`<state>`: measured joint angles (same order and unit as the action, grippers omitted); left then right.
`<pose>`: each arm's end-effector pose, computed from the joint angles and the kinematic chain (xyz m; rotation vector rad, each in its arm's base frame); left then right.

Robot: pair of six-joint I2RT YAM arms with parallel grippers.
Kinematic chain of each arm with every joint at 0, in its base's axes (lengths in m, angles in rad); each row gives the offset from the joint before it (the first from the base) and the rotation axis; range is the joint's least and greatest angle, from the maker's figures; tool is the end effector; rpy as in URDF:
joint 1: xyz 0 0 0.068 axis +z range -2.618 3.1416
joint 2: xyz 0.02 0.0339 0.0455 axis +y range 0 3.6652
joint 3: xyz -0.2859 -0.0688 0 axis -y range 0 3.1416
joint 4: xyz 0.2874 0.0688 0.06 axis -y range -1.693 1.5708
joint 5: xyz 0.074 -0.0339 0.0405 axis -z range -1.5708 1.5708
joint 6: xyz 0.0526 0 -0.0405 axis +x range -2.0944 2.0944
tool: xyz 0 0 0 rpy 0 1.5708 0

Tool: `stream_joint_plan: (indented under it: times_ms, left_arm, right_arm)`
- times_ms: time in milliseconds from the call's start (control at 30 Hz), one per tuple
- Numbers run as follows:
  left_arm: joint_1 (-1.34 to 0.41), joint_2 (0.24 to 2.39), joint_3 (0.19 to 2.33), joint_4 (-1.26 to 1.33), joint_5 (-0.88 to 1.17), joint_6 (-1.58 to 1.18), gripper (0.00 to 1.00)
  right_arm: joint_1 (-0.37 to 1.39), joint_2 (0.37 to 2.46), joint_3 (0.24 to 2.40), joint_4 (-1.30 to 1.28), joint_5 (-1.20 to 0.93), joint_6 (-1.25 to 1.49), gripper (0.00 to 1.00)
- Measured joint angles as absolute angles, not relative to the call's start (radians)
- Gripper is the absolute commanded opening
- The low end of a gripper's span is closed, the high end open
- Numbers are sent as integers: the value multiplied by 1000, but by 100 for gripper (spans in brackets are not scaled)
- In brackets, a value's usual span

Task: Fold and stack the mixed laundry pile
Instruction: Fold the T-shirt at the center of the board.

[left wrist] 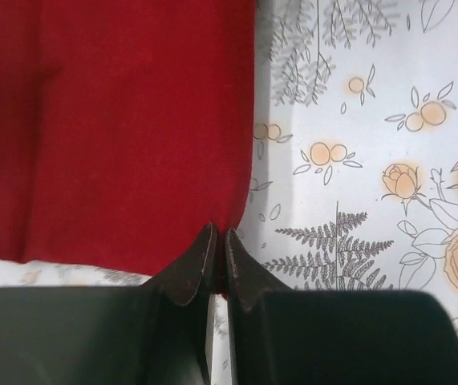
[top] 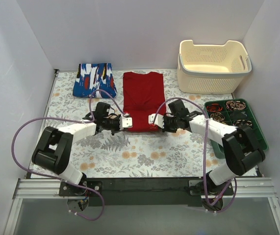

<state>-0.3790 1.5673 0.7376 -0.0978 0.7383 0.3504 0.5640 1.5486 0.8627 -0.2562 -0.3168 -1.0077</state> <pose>0.2888 -0.1531 0.1375 1.1263 2.0968 -0.9244 0.2845 0.1993 0.1635 -1.8270 1.6451 0.2069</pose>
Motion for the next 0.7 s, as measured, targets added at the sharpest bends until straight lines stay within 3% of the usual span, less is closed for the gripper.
stream_joint_plan:
  times_ms: [267,533,700]
  left_arm:
    - [-381,1251,752,-281,765,397,0]
    - [-427,877,715,-644,854,383,0]
    - [-426,831,749,-715,861,279,0]
  right_arm:
    - [564,1322,937,-425,-344,-983,1]
    - [674,1067,902,-674,-400,-928,1]
    - [693,1072,974,-752,-414,-896,1]
